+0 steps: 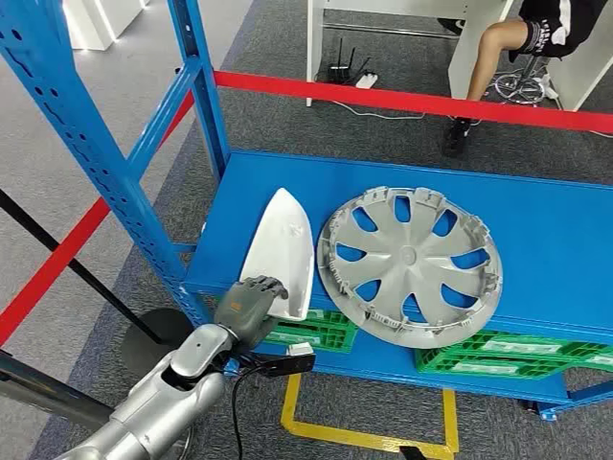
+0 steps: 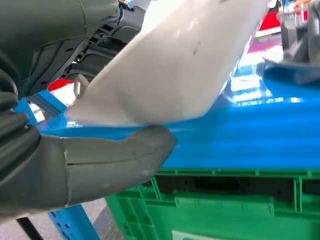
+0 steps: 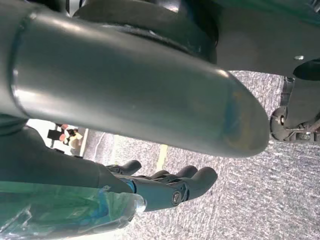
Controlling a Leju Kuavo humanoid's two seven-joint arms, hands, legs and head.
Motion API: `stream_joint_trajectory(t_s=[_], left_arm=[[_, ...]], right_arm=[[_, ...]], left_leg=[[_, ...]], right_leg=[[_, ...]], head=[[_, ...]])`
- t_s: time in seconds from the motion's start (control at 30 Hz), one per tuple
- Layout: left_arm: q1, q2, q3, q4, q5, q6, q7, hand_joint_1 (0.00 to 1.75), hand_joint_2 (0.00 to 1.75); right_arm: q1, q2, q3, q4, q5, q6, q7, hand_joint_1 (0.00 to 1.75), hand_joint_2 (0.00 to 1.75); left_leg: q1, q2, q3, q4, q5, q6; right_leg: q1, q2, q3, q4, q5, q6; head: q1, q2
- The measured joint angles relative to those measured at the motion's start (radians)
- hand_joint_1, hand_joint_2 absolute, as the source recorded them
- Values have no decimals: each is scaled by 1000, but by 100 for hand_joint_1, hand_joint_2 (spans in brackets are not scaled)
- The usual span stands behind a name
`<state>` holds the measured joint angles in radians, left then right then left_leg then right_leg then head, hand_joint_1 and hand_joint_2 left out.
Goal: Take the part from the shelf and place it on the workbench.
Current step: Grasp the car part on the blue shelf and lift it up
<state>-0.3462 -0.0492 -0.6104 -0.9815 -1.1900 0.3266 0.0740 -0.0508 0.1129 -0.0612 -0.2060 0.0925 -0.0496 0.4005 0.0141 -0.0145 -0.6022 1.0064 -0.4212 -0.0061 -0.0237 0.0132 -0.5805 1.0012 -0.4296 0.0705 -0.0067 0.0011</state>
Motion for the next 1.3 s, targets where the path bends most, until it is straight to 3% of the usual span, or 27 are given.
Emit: stream_joint_trajectory(t_s=[0.43, 0.7, 1.07, 1.3], left_arm=[[-47, 11, 1, -12, -167, 98, 35, 175, 175], [-113, 46, -17, -132, -356, 143, 78, 175, 175], [-249, 87, -107, -309, -380, 130, 103, 175, 175], [-270, 87, -141, -330, -379, 119, 89, 175, 175]], right_arm=[[-8, 0, -1, 0, 23, 2, 0, 0, 0], [-18, 0, -1, 0, 37, 9, 0, 0, 0], [-25, 0, -2, -2, 44, 9, 0, 0, 0], [-30, 0, -2, -4, 44, 12, 0, 0, 0]], left_leg=[[0, 0, 1, 0, 1, 0], [0, 0, 0, 0, 1, 0], [0, -1, 0, 0, 1, 0], [0, 0, 0, 0, 1, 0]], right_leg=[[0, 0, 1, 0, 1, 1], [0, 0, 0, 1, 1, 1], [0, 0, 0, 1, 1, 1], [0, 0, 0, 1, 1, 1]], head=[[0, 0], [0, 0], [0, 0], [0, 0]])
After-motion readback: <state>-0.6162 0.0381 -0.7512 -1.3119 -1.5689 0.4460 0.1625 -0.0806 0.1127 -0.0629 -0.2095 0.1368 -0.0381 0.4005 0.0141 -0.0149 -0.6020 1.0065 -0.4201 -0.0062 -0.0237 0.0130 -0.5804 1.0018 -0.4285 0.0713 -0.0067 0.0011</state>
